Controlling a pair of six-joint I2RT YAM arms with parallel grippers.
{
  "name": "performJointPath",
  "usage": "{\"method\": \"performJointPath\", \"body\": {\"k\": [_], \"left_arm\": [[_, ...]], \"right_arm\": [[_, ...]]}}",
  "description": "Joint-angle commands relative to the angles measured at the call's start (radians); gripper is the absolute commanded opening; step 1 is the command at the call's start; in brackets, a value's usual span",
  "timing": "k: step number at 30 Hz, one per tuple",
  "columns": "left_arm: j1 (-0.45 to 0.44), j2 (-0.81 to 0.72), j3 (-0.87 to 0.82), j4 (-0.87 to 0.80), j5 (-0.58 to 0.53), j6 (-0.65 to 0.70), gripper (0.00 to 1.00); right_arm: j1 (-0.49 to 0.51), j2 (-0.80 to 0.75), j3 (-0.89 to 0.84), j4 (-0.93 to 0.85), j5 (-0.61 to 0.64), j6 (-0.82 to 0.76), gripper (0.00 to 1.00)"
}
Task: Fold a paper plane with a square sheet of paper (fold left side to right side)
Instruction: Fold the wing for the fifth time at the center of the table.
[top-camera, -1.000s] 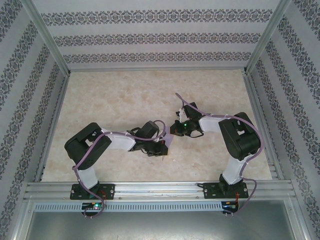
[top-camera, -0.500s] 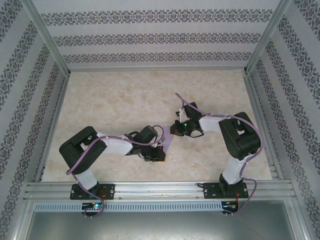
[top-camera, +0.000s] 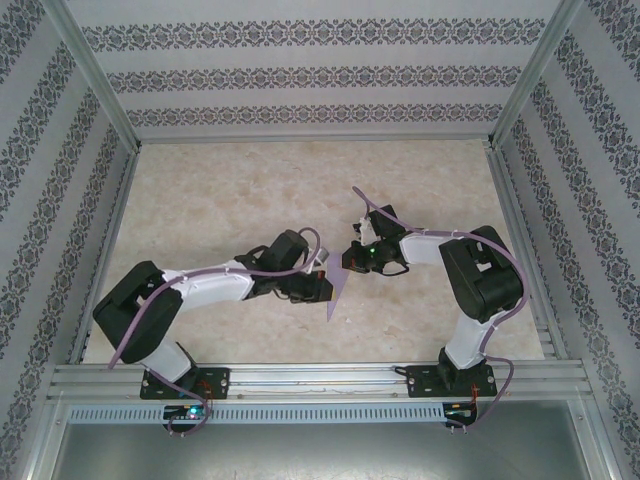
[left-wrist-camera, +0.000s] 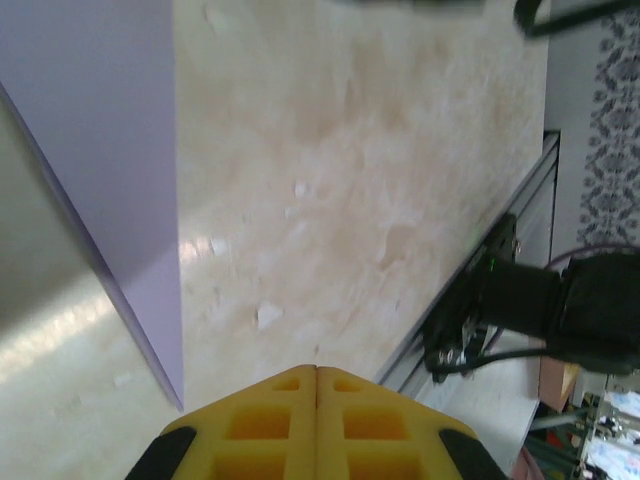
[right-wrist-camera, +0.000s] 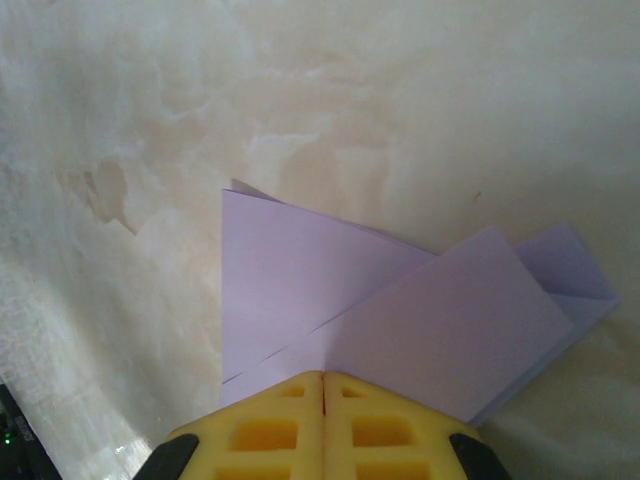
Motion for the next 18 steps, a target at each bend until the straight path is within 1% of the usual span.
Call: {"method": "performJointPath", "body": {"k": [1,5,8,10,13,18], "left_arm": [[0.026,0.084,0.069,-0.049,-0.014,0.061,0.01],[0.027,0.186,0.131,-0.047,-0.029,0.078,0.01],[0.028,0.233,0.138,-0.044,-0.053,0.078,0.01],[0.028,0.246,0.129,-0.053,-0.079,0.077,0.01],[0.028,0.257,0.104,-0.039,-0.091,0.069,0.01],[0.026,0.258,0.060,-0.034,-0.121,0.053,0.00]], "right_arm": [[0.002,0.004,-0.036,-0.065,0.071,0.006,0.00],[0.012,0.002,-0.032,-0.061,0.064,0.012,0.00],[0.015,-0.004,-0.028,-0.061,0.060,0.013,0.00],[0.015,-0.011,-0.026,-0.060,0.056,0.016,0.00],[0.015,-0.030,-0.016,-0.056,0.036,0.015,0.00],[0.018,-0.093,0.001,-0.054,0.006,0.031,0.00]]}}
